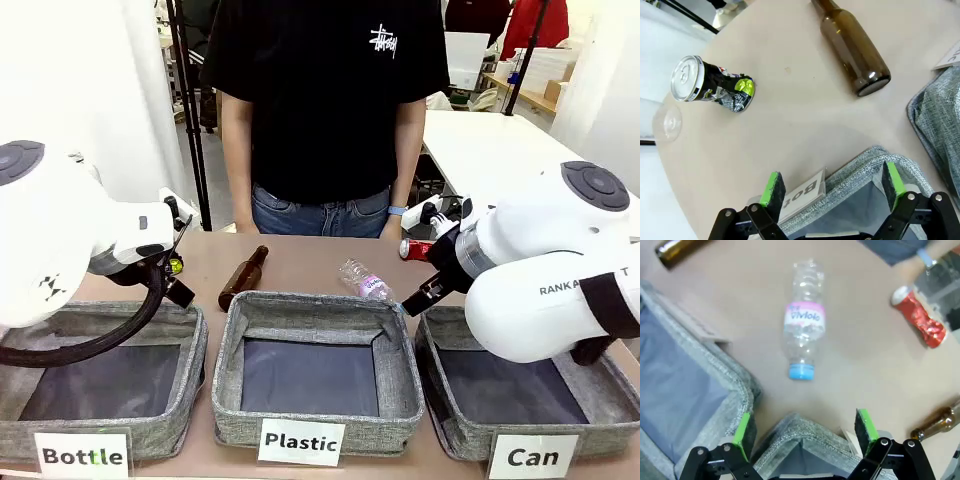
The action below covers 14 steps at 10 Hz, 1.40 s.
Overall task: Sort the can waste into the basket.
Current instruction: Pick up the can waste from the table and place it in the right Fabric basket.
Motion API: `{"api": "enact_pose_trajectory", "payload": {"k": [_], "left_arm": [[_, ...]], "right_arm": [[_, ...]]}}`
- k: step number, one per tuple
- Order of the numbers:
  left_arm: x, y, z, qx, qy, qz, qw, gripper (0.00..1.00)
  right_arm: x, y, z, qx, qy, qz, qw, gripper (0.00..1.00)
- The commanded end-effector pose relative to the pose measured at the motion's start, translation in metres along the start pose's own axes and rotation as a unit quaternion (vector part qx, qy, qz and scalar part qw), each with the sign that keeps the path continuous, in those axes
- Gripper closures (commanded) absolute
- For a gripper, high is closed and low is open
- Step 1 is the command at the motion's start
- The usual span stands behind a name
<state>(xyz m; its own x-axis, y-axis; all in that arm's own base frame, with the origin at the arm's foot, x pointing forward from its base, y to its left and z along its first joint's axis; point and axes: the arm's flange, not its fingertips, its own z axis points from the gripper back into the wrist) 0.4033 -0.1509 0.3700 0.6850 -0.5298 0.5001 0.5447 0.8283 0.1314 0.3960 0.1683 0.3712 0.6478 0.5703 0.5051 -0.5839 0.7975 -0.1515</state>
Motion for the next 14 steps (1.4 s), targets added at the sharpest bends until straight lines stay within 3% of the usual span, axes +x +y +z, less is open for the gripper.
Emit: {"api": "enact_pose_trajectory", "payload": {"k": [1,14], "left_arm": [[0.0001,0.0,0.0001,0.0,0.0,0.0,1.0,0.0],[0.0001,0.0,0.0001,0.0,0.0,0.0,1.0,0.0]], "right_arm": [[0.0,0.0,0.0,0.0,0.0,0.0,1.0,0.0],[0.0,0.0,0.0,0.0,0.0,0.0,1.0,0.0]]}}
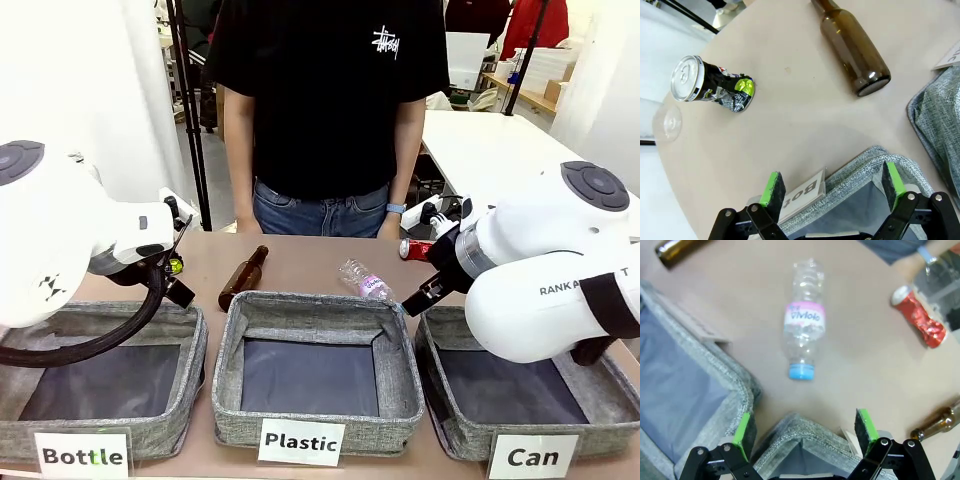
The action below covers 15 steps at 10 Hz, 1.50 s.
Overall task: Sort the can waste into the basket.
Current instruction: Pick up the can waste from the table and place it in the right Fabric basket.
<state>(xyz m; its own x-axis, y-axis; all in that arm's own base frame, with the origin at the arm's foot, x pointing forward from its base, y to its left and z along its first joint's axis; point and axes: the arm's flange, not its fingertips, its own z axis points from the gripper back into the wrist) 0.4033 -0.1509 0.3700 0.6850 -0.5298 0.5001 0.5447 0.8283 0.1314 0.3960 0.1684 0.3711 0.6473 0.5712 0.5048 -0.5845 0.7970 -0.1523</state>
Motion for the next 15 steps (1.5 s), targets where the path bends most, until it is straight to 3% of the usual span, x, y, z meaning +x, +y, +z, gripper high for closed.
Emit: {"api": "enact_pose_trajectory", "payload": {"k": [1,6,7,8,10,11,12,15], "left_arm": [[0.0,0.0,0.0,0.0,0.0,0.0,1.0,0.0],[0.0,-0.005,0.015,0.007,0.0,-0.001,1.0,0.0],[0.002,-0.016,0.045,-0.026,-0.026,0.01,0.999,0.0],[-0.004,-0.02,0.076,-0.071,-0.042,0.029,0.996,0.0],[-0.028,-0.02,0.123,-0.152,-0.014,0.055,0.987,0.0],[-0.051,-0.011,0.142,-0.2,-0.025,0.034,0.979,0.0],[-0.078,0.012,0.165,-0.26,-0.045,0.013,0.964,0.0],[-0.158,0.111,0.197,-0.351,-0.145,0.1,0.92,0.0]], "right_arm": [[0.0,0.0,0.0,0.0,0.0,-0.001,1.0,0.0],[0.0,-0.002,0.011,0.002,0.001,-0.007,1.0,0.0],[0.0,-0.008,0.037,0.016,-0.014,-0.015,1.0,0.0],[-0.002,-0.014,0.064,0.03,0.004,-0.031,0.999,0.0],[-0.017,-0.029,0.109,0.141,0.03,-0.067,0.987,0.0],[-0.03,-0.04,0.131,0.186,0.012,-0.113,0.976,0.0],[-0.052,-0.061,0.159,0.242,-0.018,-0.183,0.953,0.0],[-0.14,-0.132,0.205,0.396,-0.169,-0.257,0.865,0.0]]}}
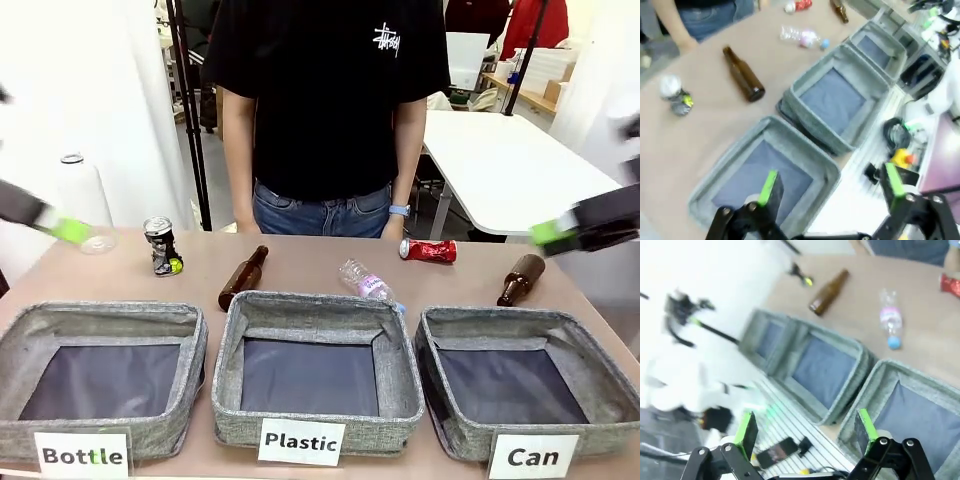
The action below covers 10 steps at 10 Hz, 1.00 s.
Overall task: Sort the can waste into the basket.
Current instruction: Pick up the can waste from the table and place it in the right Fabric basket.
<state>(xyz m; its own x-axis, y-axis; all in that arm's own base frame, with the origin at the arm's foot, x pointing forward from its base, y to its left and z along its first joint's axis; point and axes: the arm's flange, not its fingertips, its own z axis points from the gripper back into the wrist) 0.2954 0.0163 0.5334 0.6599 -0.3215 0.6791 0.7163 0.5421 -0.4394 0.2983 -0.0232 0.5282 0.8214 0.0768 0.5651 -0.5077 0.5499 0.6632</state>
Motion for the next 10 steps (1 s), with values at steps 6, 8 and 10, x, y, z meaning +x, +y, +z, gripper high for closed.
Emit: {"api": "enact_pose_trajectory", "payload": {"k": [6,8,10], "left_arm": [[-0.195,0.108,0.041,-0.1,-0.359,0.303,0.877,0.0],[-0.204,0.149,0.096,-0.101,-0.311,0.306,0.894,0.0],[-0.204,0.149,0.096,-0.101,-0.311,0.306,0.894,0.0]], "right_arm": [[-0.111,-0.164,0.096,0.144,-0.258,-0.217,0.93,0.0],[-0.117,-0.163,0.113,0.135,-0.241,-0.209,0.938,0.0],[-0.117,-0.163,0.113,0.135,-0.241,-0.209,0.938,0.0]]}}
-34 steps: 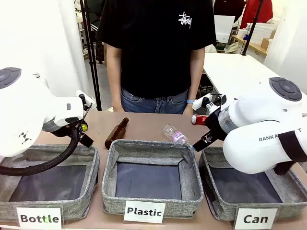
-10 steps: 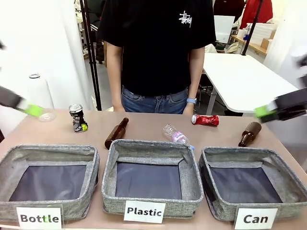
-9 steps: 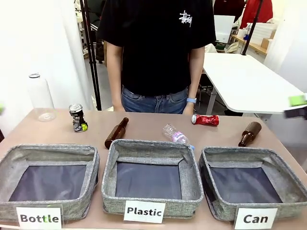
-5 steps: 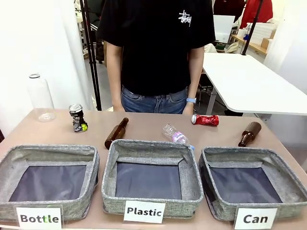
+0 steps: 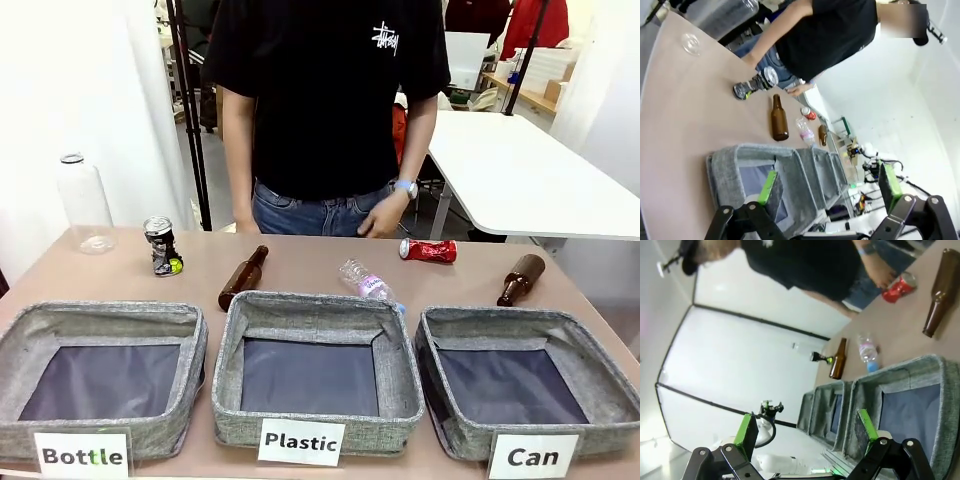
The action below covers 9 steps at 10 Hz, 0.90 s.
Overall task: Sort the can waste into the basket.
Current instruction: Pick up the can waste from the table and place it in the right Fabric basket.
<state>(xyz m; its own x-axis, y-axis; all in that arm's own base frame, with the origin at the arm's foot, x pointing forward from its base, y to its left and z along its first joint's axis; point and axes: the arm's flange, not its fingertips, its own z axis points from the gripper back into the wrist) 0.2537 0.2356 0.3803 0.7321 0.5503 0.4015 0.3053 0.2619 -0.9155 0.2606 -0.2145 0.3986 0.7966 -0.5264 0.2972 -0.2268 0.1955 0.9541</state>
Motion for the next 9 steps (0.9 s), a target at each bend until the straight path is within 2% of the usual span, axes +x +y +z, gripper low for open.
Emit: {"api": "enact_pose_trajectory", "payload": {"k": [1,5,6,7,8,9], "left_arm": [[-0.003,-0.007,0.007,0.006,0.014,-0.023,1.0,0.0],[-0.004,-0.005,0.005,0.008,0.016,-0.01,1.0,0.0],[-0.015,-0.013,0.017,0.04,0.021,-0.054,0.998,0.0],[-0.009,-0.023,0.019,0.052,0.03,-0.092,0.994,0.0],[0.002,-0.033,0.011,0.076,0.026,-0.137,0.987,0.0],[0.014,-0.045,-0.009,0.082,0.049,-0.173,0.98,0.0]], "right_arm": [[0.0,0.011,0.004,0.004,-0.001,0.023,1.0,0.0],[0.0,0.011,0.004,0.004,-0.001,0.023,1.0,0.0],[0.0,0.011,0.004,0.004,-0.001,0.023,1.0,0.0],[0.0,0.011,0.004,0.004,-0.001,0.023,1.0,0.0],[0.0,0.011,0.004,0.004,-0.001,0.023,1.0,0.0],[0.0,0.011,0.004,0.004,-0.001,0.023,1.0,0.0]]}}
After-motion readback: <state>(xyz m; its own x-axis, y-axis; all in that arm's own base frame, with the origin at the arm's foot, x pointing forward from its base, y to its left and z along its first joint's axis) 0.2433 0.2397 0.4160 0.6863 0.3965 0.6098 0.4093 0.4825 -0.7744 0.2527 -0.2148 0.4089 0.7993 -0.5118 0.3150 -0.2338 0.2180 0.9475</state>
